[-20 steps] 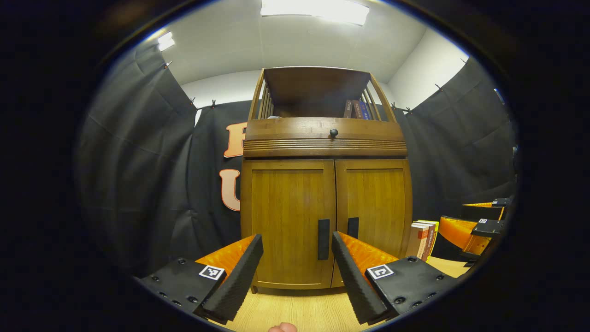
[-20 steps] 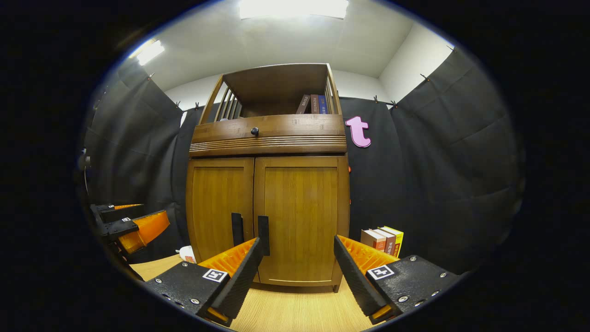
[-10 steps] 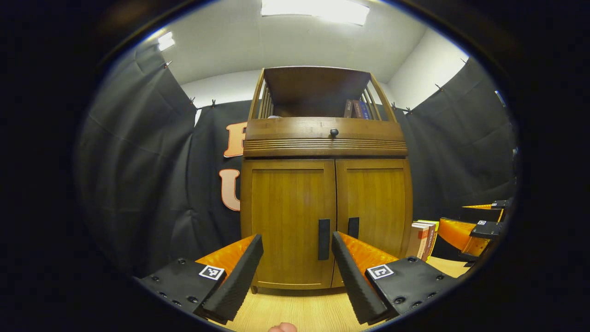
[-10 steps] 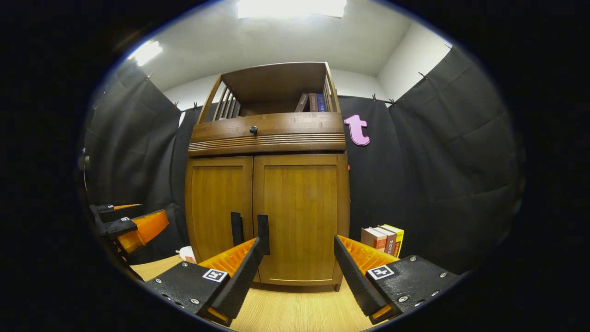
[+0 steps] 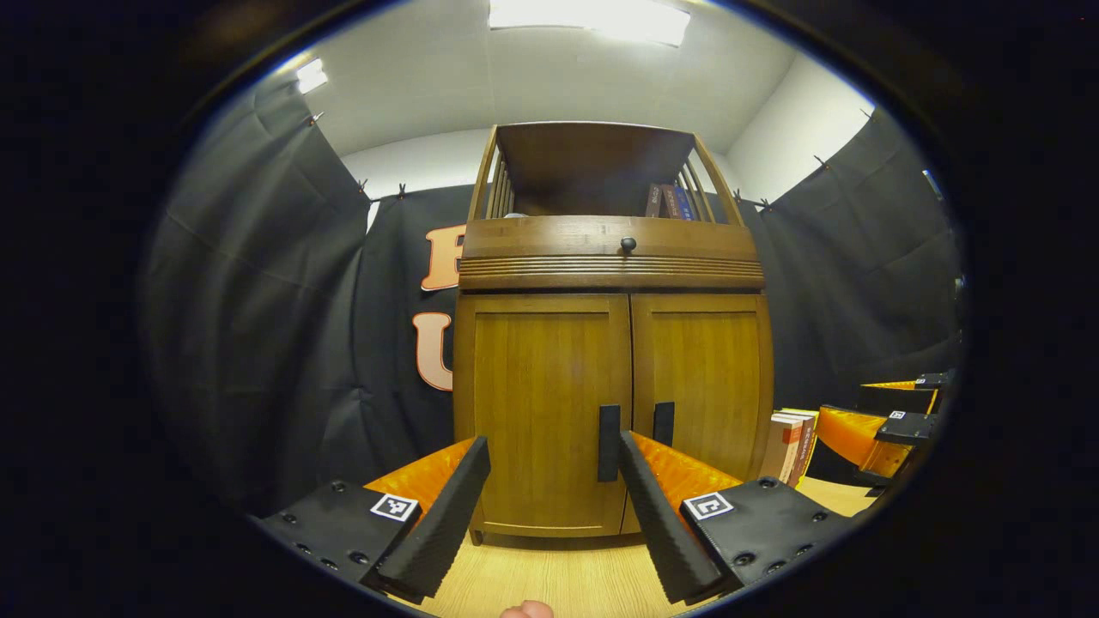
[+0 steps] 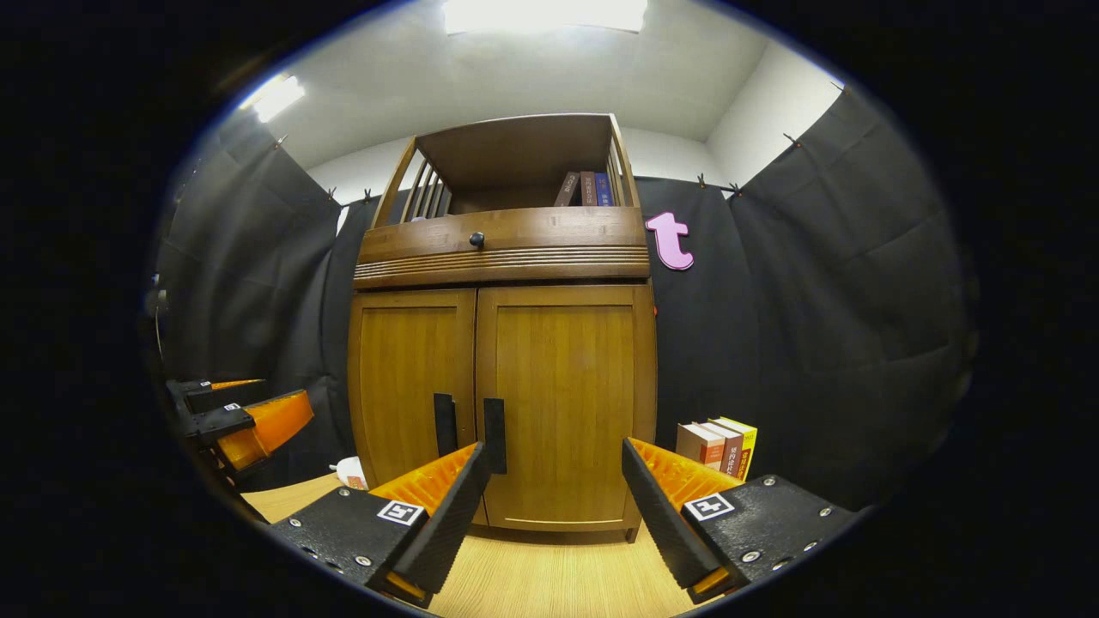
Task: Open the right door of the double-door shoe cabinet with the right hand, and open the left door with the left hand.
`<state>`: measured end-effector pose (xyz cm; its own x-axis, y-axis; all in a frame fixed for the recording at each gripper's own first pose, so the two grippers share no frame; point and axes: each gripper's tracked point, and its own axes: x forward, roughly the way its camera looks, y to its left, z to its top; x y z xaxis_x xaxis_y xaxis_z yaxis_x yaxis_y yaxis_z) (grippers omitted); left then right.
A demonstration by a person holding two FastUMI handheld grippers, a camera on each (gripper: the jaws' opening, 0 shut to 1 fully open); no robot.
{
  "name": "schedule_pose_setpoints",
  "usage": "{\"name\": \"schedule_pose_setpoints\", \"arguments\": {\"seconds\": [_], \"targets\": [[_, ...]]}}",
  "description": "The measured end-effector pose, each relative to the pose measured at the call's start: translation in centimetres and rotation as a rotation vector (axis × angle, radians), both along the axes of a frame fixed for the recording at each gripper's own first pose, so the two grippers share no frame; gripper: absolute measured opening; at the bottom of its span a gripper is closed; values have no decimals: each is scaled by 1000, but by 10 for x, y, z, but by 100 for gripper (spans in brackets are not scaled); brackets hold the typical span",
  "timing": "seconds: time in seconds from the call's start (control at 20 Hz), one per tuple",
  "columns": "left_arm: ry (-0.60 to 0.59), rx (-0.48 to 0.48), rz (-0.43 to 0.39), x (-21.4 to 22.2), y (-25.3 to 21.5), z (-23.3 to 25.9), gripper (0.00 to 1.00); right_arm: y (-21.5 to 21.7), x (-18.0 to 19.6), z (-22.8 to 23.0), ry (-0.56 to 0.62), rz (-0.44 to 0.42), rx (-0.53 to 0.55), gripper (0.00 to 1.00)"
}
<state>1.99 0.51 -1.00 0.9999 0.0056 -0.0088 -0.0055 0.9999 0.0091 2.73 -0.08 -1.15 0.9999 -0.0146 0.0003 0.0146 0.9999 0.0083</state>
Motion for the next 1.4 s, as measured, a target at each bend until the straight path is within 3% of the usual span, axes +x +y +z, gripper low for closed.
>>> {"name": "schedule_pose_setpoints", "arguments": {"seconds": [0.2,0.35,0.55,0.75,0.8,0.85,0.9,1.0,1.05,1.2,1.25,1.3,1.4], "targets": [[9,2,10,-3,2,-6,97,9,25,4,7,45,-8,94],[13,-1,22,-7,7,-7,98,18,59,11,-15,82,-1,90],[16,2,39,-9,16,-6,96,36,117,6,-6,126,50,94],[16,-7,60,-14,24,-6,97,56,173,-18,12,143,85,94],[15,-8,64,-15,25,-7,97,61,184,-29,25,149,86,99],[19,-6,70,-15,28,-8,97,65,196,-37,42,147,81,94],[22,-4,75,-16,29,-9,96,68,205,-48,61,139,73,99],[23,2,84,-17,35,-11,98,75,220,-64,91,133,64,94],[28,2,88,-18,37,-12,98,78,225,-71,101,133,59,99],[39,3,97,-16,43,-18,97,83,240,-88,128,120,40,89],[37,3,99,-16,44,-17,98,82,243,-91,128,108,40,81],[38,4,100,-15,45,-18,98,81,246,-94,130,98,40,84],[37,2,99,-12,47,-18,98,80,253,-96,132,79,44,78]]}}
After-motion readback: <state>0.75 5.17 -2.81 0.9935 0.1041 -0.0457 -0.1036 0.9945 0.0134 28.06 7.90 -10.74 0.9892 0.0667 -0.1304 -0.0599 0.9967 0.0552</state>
